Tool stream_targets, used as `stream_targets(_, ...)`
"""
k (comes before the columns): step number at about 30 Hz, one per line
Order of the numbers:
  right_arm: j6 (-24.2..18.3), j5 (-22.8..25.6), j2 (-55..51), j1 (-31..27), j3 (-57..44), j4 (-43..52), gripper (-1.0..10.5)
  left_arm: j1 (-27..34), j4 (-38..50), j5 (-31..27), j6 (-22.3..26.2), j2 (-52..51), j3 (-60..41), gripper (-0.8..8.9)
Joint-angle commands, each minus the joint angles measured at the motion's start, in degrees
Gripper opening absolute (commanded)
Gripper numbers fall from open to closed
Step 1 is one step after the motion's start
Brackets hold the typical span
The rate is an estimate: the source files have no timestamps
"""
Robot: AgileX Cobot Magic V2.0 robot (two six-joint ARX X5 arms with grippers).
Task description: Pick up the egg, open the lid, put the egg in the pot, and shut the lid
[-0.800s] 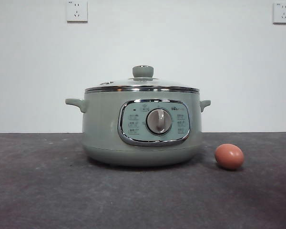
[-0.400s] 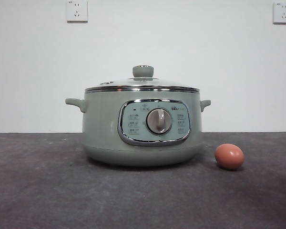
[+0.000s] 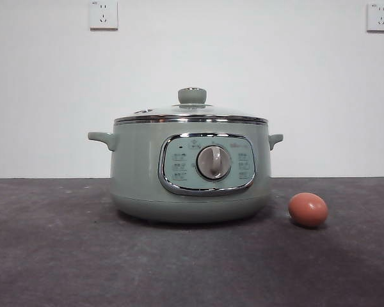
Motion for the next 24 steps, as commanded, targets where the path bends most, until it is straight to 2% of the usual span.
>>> stream_targets(1, -2.43, -2.14, 3.8, -0.02, 6.23, -2.71, -0.1, 0.2, -1.75, 1.99, -0.2, 2.91, 6.16, -0.06)
stream_targets(6, -9.25, -6.08, 12.74, -0.02, 19.1, -12.92, -0.1, 0.2, -8.41, 5.79, 2.4, 9.88, 17.99, -0.06)
stream_targets(14, -20.7, -11.52, 26.25, 0.0, 38.77, -35.85, -0.1, -0.85, -23.21, 10.91, 9.53, 19.45, 34.29, -0.06)
stream_targets(17, -22.21, -11.74, 28.96, 0.44, 42.77, -39.76, -0.1, -2.03, -26.01, 11.37, 10.67, 21.16, 36.89, -0.06)
stream_targets(24, -22.43, -12.02, 30.38, 1.27, 45.59, -41.05, -0.1, -4.42, -27.12, 11.37, 10.78, 22.08, 37.57, -0.05)
